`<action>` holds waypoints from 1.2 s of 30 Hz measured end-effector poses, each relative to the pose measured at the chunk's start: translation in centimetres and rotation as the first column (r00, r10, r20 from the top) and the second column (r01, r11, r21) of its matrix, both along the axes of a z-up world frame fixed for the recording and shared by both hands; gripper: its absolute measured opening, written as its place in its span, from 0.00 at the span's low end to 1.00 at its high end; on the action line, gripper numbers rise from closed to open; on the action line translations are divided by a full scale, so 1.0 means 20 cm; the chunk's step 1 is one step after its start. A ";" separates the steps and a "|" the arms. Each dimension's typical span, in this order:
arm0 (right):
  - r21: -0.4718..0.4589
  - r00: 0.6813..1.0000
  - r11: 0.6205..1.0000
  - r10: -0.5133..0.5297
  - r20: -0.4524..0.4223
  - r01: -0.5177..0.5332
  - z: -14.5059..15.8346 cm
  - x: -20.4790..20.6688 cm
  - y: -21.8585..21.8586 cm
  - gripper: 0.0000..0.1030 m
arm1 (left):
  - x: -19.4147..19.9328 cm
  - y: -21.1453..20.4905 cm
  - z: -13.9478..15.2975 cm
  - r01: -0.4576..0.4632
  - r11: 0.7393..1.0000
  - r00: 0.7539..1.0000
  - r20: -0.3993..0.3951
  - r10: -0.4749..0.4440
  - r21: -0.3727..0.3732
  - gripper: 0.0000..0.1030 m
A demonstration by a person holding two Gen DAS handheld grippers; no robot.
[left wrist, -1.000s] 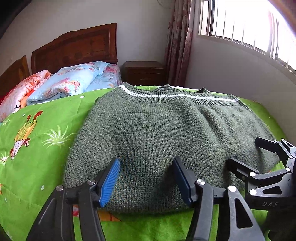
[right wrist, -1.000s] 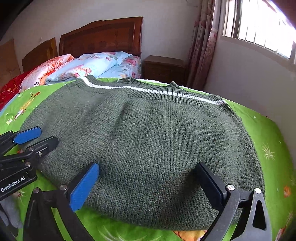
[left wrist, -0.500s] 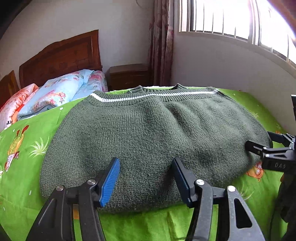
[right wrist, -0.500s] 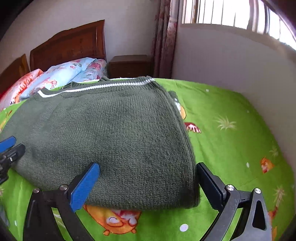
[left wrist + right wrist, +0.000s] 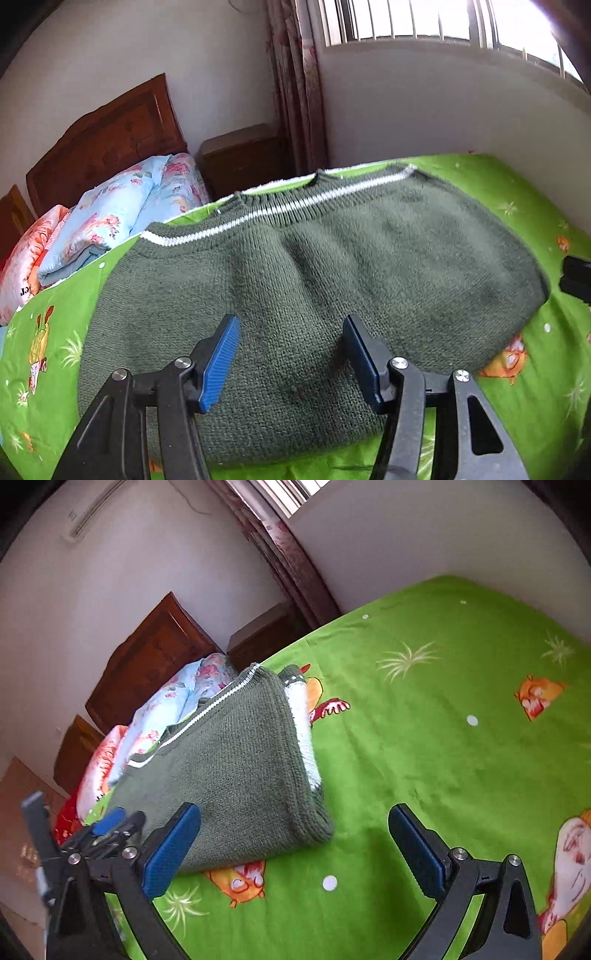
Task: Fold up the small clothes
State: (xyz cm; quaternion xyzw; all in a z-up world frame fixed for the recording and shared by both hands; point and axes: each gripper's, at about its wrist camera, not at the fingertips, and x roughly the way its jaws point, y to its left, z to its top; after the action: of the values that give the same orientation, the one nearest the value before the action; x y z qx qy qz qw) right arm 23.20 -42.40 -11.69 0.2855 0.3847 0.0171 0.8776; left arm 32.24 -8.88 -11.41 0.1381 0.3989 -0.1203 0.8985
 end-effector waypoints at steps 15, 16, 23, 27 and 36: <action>0.063 0.987 0.988 0.147 -0.059 -0.143 -0.08 0.07 0.21 1.00 | 0.06 0.07 -0.01 -0.054 0.999 0.999 0.003 0.054 0.009 0.58; 0.055 0.986 0.987 0.154 -0.068 -0.150 -0.08 0.08 0.22 1.00 | 0.06 0.08 -0.03 -0.053 0.999 0.999 0.003 0.053 -0.013 0.58; 0.199 0.994 0.975 0.106 -0.019 -0.100 -0.12 0.19 0.14 1.00 | 0.06 0.13 -0.04 -0.040 0.996 0.999 -0.012 0.039 -0.078 0.58; 0.170 0.994 0.981 0.101 -0.040 -0.092 -0.12 0.24 0.09 1.00 | 0.06 0.13 -0.05 -0.024 0.996 1.000 -0.008 0.023 -0.088 0.59; 0.206 0.941 0.929 0.328 -0.081 -0.306 -0.14 0.37 0.23 1.00 | 0.06 0.15 -0.06 -0.024 0.994 1.000 0.000 0.024 -0.109 0.60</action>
State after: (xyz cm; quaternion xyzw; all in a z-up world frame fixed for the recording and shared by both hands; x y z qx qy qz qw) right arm 30.69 -37.73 -14.42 0.3025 0.4718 0.1792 0.8085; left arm 33.39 -5.97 -12.52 0.0841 0.3925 -0.1309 0.9065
